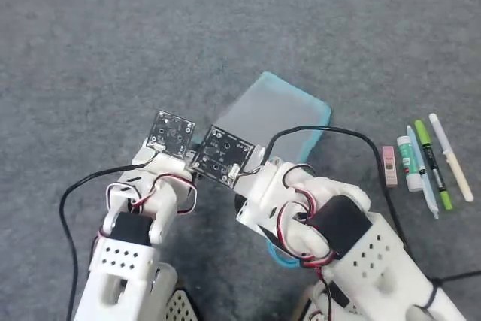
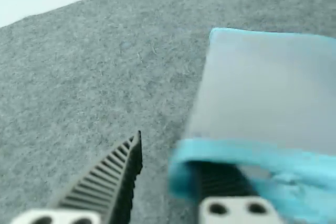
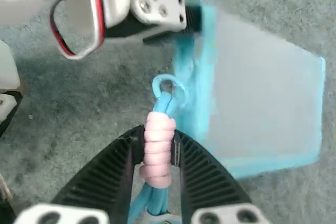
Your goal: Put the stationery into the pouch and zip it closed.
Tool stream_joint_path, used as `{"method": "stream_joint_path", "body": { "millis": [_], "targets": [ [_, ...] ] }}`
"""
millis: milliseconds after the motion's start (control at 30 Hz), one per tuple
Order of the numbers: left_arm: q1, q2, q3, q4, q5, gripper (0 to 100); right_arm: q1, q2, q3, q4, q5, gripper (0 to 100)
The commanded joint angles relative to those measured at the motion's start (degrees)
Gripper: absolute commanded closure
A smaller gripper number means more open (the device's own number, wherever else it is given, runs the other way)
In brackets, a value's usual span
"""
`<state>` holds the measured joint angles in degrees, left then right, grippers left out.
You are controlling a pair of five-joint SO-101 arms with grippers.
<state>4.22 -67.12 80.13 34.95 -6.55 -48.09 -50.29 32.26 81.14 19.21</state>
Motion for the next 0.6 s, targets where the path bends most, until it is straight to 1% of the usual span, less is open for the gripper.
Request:
{"method": "stream_joint_path", "body": {
  "millis": [0,100,233,367,433,567],
  "targets": [
    [-0.18,0.18,-0.31,-1.76,-0.44,99,7.69,-2.15,1.23,0.57,1.67,99.2],
    [-0.26,0.35,-0.31,-1.67,1.67,99,14.73,-2.15,2.81,0.40,3.34,99.2],
    [-2.90,0.44,-0.31,-1.67,4.75,99,24.66,-1.98,4.40,0.57,5.27,99.2],
    [-5.45,0.53,-0.31,-1.67,7.12,99,34.24,2.07,4.57,-0.04,6.77,99.2],
    [-5.36,0.53,-0.31,-1.67,6.95,99,37.23,4.62,4.13,-0.92,6.77,99.2],
    [-5.36,0.53,-0.31,-1.49,6.95,99,39.69,8.04,3.43,-3.03,6.86,99.2]
  ]
}}
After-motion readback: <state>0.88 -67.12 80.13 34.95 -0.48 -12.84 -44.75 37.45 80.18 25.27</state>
